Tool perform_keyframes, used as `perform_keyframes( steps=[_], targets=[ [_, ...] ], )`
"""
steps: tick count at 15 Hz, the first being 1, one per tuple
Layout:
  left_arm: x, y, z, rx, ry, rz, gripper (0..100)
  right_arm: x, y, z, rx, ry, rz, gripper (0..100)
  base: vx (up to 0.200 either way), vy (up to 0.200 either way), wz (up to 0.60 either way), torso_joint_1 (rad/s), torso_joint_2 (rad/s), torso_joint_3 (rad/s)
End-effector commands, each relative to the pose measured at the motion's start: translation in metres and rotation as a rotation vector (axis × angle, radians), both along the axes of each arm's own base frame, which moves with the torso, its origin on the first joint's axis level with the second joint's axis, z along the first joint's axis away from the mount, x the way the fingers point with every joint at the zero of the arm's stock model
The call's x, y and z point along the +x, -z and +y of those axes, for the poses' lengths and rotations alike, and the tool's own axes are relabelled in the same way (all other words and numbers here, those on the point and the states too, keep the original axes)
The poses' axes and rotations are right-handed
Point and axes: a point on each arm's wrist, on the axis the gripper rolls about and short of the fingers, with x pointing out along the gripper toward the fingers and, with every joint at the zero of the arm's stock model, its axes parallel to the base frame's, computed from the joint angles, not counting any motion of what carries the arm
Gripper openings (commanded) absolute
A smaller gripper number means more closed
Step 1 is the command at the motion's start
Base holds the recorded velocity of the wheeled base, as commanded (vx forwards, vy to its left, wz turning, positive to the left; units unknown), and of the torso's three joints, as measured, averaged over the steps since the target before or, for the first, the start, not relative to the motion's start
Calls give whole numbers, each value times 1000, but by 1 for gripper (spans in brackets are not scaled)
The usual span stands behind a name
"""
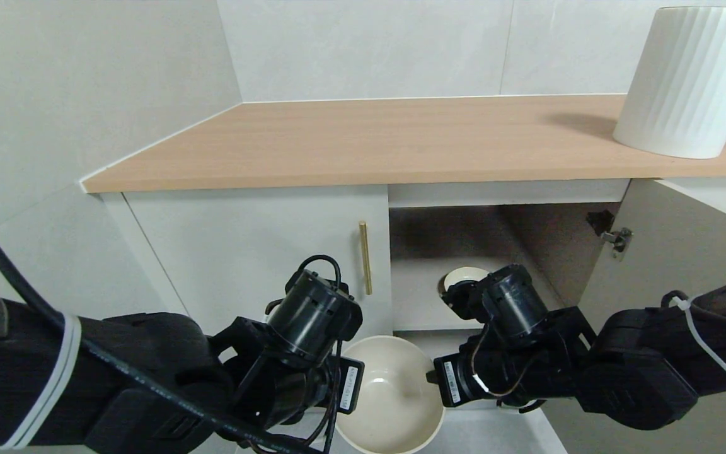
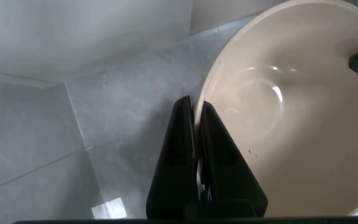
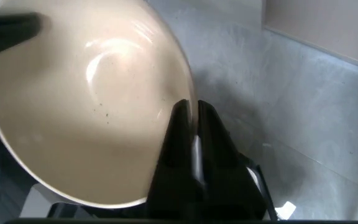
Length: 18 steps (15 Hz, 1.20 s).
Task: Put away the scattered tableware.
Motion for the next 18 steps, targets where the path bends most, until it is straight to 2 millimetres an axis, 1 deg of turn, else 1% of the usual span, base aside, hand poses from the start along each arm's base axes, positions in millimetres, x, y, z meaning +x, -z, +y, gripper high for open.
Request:
perform_keyframes(
  steps=[1, 8, 9, 15, 16, 18],
  targets=[
    [0, 1, 0, 4, -2, 2, 0, 0, 0, 0, -3, 0, 0, 0, 0, 0, 0, 0, 0, 0],
    [0, 1, 0, 4, -3, 2, 0, -1, 0, 0, -5, -1, 0, 0, 0, 0, 0, 0, 0, 0],
    [0, 1, 0, 4, -3, 2, 100, 0, 1, 0, -6, -1, 1, 0, 0, 0, 0, 0, 0, 0],
    [1, 2, 0, 1, -4, 3, 100, 0, 2, 0, -9, -1, 2, 0, 0, 0, 0, 0, 0, 0],
    [1, 1, -1, 0, -4, 2, 100, 0, 4, 0, -15, -2, 7, 0, 0, 0, 0, 0, 0, 0],
    [1, 1, -1, 0, -4, 2, 100, 3, 14, -1, -77, 24, 3, 0, 0, 0, 0, 0, 0, 0]
  ],
)
